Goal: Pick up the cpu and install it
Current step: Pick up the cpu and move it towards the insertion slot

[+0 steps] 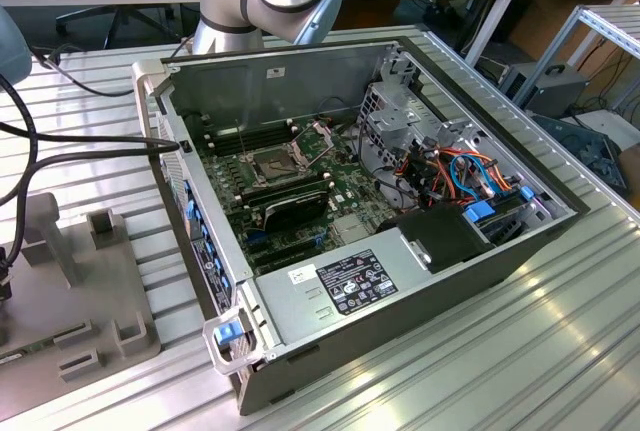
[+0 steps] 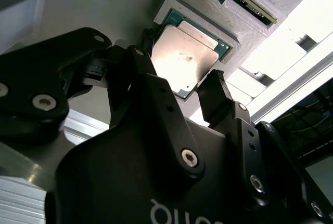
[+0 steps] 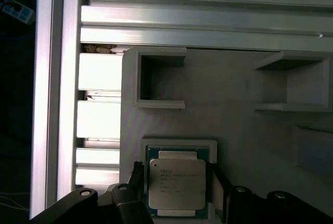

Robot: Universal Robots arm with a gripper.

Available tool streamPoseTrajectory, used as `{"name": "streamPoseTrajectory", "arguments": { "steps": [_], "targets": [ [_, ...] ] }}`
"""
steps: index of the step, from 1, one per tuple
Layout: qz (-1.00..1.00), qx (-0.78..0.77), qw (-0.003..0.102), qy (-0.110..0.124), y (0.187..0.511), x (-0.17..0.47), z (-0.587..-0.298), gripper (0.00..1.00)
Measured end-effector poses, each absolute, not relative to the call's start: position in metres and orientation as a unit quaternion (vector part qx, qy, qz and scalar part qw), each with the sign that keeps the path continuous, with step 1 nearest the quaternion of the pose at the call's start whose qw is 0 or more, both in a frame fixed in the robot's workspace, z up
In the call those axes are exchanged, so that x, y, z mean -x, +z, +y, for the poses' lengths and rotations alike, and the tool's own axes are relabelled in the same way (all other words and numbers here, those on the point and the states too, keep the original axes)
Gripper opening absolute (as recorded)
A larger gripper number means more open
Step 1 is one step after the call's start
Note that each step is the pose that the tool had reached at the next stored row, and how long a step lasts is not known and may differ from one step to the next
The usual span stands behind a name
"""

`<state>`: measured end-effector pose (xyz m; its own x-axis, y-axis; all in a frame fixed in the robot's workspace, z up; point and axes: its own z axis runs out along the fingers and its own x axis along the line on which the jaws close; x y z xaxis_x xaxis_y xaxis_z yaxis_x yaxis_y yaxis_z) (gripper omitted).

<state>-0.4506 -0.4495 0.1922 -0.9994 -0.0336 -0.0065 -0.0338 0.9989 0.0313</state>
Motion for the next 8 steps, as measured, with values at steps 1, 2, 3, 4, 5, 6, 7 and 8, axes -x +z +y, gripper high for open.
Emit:
{"name": "streamPoseTrajectory", "arguments": {
  "steps": [1,2,3,4,5,6,7,8],
  "targets": [
    [1.0,0.017,0.003,0.016,0.1922,0.4506,-0.4495,0.62],
    [1.0,0.017,0.003,0.016,0.1922,0.4506,-0.4495,0.62],
    [1.0,0.017,0.003,0.016,0.1922,0.4505,-0.4496,0.62],
    [1.0,0.017,0.003,0.016,0.1923,0.4506,-0.4498,0.62],
    [1.0,0.017,0.003,0.016,0.1922,0.4507,-0.4499,0.62],
    [1.0,0.017,0.003,0.016,0.1922,0.4507,-0.4501,0.62],
    [1.0,0.017,0.003,0.016,0.1922,0.4507,-0.4503,0.62],
    [1.0,0.017,0.003,0.016,0.1922,0.4507,-0.4504,0.62]
  ]
}}
